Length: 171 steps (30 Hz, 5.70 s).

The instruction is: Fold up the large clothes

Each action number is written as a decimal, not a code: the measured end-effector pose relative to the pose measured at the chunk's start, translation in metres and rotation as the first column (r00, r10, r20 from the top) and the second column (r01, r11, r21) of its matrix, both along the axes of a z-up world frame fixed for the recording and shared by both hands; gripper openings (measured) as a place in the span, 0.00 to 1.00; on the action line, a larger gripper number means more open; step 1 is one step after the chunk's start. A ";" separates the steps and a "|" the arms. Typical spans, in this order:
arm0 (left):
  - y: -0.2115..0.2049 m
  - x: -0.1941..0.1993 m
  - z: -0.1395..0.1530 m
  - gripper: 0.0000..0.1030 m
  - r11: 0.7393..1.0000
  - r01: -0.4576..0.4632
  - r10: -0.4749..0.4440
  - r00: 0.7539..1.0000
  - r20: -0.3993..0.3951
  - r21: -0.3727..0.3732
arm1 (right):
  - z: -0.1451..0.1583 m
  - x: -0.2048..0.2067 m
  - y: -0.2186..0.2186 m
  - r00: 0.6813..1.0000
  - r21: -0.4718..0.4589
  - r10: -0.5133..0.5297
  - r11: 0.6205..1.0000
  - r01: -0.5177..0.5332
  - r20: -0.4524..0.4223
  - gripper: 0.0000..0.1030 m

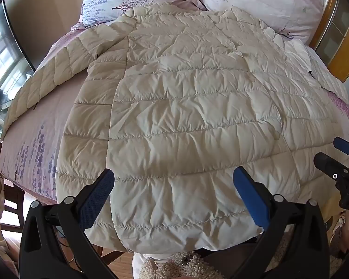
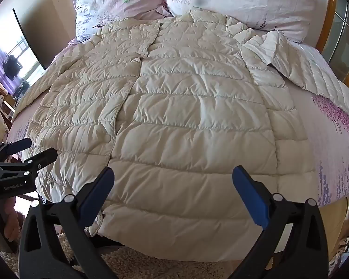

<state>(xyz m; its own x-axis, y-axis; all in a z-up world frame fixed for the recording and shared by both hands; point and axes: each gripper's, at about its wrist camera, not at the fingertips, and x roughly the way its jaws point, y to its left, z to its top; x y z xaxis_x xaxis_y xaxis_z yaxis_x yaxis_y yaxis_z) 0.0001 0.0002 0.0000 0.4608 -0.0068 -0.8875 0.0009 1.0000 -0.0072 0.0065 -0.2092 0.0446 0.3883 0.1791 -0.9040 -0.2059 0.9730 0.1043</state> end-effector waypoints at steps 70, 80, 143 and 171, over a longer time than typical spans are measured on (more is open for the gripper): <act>0.000 0.000 0.000 0.99 1.000 0.000 0.000 1.000 -0.003 -0.004 | -0.001 0.001 0.001 1.000 0.009 0.000 1.000 0.000 -0.003 0.98; 0.000 0.000 0.000 0.99 1.000 0.000 0.000 1.000 -0.004 -0.004 | -0.001 0.001 0.003 1.000 0.017 -0.002 1.000 0.002 -0.004 0.98; 0.011 0.153 0.040 0.99 0.967 0.176 -0.128 0.961 0.246 -0.186 | -0.057 0.146 -0.427 0.367 0.366 -0.927 0.315 0.876 -0.082 0.10; 0.006 0.216 0.011 0.99 0.555 0.111 -0.089 0.993 0.073 -0.825 | -0.002 0.180 -0.017 0.972 0.275 0.088 0.950 -0.148 0.217 0.07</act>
